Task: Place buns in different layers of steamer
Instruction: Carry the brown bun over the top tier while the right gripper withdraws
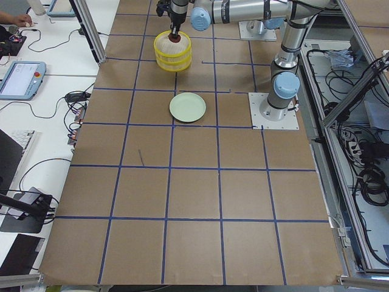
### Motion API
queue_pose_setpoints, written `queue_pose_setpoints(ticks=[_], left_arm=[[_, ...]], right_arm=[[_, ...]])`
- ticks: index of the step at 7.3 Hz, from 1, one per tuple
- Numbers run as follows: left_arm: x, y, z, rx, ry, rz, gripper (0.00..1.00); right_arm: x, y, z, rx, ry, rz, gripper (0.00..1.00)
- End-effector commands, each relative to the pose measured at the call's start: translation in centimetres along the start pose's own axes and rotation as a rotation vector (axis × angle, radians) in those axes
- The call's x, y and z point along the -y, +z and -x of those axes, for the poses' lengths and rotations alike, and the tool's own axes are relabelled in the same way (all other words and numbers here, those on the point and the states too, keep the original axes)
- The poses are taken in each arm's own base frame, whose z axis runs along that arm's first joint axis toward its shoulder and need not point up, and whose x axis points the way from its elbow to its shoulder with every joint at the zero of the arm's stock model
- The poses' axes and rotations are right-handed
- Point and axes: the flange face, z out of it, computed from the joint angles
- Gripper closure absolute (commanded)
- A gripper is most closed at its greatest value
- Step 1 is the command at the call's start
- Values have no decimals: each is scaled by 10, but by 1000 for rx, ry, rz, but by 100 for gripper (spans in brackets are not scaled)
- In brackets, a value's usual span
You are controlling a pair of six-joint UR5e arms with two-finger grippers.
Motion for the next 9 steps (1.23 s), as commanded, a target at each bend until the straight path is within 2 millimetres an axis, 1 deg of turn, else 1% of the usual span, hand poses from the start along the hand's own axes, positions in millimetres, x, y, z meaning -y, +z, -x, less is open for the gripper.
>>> queue_pose_setpoints(ticks=[1,2,3,4,5,6,7,8,9], left_arm=[[0,1,-4,-72,46,-21,99],[-4,7,-5,-74,75,-9,99],[-4,18,-4,-80,76,-13,99],[3,33,-1,-88,107,-75,98],[2,57,-15,-158,148,-126,97],[5,75,-17,-157,180,-192,91],[5,80,-16,-155,182,-203,1],[4,82,-17,-160,173,-198,0],[4,83,-17,-169,128,-193,0]], right_arm=[[17,-31,-42,35,-33,-39,0],[31,-49,-83,44,-48,-39,0],[35,-66,-119,87,-80,-23,0],[38,-81,-160,105,-126,-22,0],[35,-94,-190,105,-174,-15,0],[27,-109,-211,104,-180,-23,0],[21,-119,-214,106,-183,-40,0],[21,-114,-212,109,-187,-31,0],[21,-110,-211,109,-188,-22,0]])
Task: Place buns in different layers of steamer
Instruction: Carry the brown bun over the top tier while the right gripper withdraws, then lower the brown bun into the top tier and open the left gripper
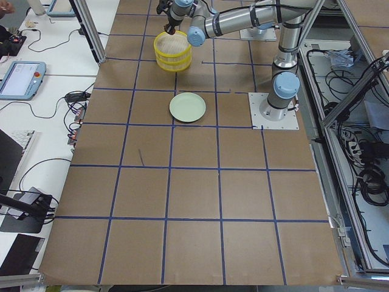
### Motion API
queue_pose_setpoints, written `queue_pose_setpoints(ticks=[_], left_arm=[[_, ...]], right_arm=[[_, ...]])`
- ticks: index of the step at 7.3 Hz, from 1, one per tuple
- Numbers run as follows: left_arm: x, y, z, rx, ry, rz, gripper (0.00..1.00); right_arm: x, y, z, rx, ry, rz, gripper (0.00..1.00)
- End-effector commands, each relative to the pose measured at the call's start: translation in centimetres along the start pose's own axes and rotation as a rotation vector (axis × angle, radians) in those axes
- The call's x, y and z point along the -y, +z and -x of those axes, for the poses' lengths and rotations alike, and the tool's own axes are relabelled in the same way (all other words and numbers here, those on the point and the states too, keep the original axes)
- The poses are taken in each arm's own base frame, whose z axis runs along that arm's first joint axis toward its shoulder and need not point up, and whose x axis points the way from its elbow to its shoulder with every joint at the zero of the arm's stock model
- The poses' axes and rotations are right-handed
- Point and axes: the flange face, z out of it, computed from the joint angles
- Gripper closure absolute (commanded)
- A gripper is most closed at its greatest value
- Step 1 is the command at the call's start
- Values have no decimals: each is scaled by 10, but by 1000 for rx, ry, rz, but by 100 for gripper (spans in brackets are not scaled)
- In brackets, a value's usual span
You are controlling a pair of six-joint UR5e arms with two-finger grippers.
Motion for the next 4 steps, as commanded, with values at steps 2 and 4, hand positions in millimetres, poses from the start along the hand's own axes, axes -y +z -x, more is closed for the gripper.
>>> queue_pose_setpoints(ticks=[2,4], left_arm=[[-1,3,-2,-8,-79,-1,0],[-1,3,-2,-8,-80,-1,0]], right_arm=[[1,0,-2,-2,-3,0,0],[1,2,-2,-3,-9,2,0]])
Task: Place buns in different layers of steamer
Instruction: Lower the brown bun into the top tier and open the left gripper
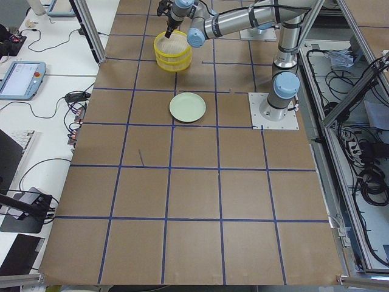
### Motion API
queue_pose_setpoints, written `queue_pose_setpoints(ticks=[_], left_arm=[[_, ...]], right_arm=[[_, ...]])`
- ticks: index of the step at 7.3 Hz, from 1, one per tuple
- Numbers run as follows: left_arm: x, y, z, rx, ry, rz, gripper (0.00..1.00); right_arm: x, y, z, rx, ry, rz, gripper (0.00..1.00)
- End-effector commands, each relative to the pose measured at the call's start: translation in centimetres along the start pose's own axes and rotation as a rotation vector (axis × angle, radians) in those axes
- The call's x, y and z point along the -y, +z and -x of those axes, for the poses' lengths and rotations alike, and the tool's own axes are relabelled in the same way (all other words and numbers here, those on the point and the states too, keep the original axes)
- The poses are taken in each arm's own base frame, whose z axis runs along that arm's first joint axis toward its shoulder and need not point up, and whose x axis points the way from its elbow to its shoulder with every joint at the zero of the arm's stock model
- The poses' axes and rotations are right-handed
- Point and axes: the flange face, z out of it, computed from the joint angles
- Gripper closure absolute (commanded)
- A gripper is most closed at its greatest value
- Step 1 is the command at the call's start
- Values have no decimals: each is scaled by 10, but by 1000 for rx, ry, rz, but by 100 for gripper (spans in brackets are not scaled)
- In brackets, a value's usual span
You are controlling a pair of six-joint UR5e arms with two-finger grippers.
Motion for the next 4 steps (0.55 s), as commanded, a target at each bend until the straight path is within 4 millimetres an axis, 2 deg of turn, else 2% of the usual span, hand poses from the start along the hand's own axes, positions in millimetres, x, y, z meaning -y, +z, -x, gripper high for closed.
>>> queue_pose_setpoints(ticks=[1,4], left_arm=[[0,0,0,0,-3,0,0],[0,0,0,-2,-3,0,0]], right_arm=[[0,1,1,2,-4,2,0],[0,7,3,3,-6,14,0]])
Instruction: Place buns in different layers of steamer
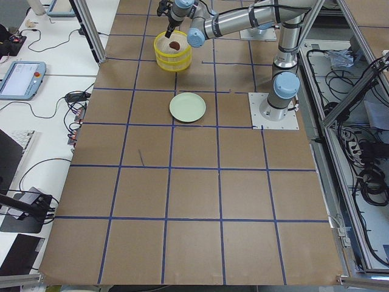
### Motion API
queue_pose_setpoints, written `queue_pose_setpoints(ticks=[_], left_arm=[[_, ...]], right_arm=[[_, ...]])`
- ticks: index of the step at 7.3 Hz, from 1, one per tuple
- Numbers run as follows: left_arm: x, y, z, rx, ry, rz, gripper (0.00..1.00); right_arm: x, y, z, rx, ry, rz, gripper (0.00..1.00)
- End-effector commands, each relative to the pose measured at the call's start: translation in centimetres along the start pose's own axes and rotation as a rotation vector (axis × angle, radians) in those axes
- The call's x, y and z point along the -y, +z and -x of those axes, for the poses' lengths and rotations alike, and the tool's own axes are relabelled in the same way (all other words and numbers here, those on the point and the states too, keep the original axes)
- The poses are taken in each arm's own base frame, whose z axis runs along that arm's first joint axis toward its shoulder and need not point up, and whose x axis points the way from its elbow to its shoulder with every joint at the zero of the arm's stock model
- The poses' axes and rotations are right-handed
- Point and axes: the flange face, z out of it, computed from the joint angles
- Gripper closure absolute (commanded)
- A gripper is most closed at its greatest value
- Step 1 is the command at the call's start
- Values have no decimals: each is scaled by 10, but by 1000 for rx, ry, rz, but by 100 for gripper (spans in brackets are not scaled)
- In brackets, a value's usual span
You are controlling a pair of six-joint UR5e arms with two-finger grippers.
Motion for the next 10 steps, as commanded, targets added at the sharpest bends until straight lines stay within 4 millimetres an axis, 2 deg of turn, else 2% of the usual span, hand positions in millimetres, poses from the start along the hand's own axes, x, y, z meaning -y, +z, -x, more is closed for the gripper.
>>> queue_pose_setpoints(ticks=[1,3,5,6,7,8,9,10], left_arm=[[0,0,0,1,8,0,0],[11,-20,0,23,139,-37,0],[6,-47,19,37,120,41,0],[2,-59,20,36,93,77,0],[-3,-78,31,126,43,175,0],[-11,-106,41,216,-15,305,0],[-11,-122,56,250,-62,366,0],[-11,-141,86,256,-143,398,0]], right_arm=[[0,1,0,0,0,3,0],[0,1,0,0,0,3,0],[0,1,0,0,0,3,0],[0,1,0,0,0,3,0],[0,1,0,0,0,3,0],[0,1,0,0,0,4,0],[0,1,0,-1,0,6,0],[0,1,0,0,0,3,0]])
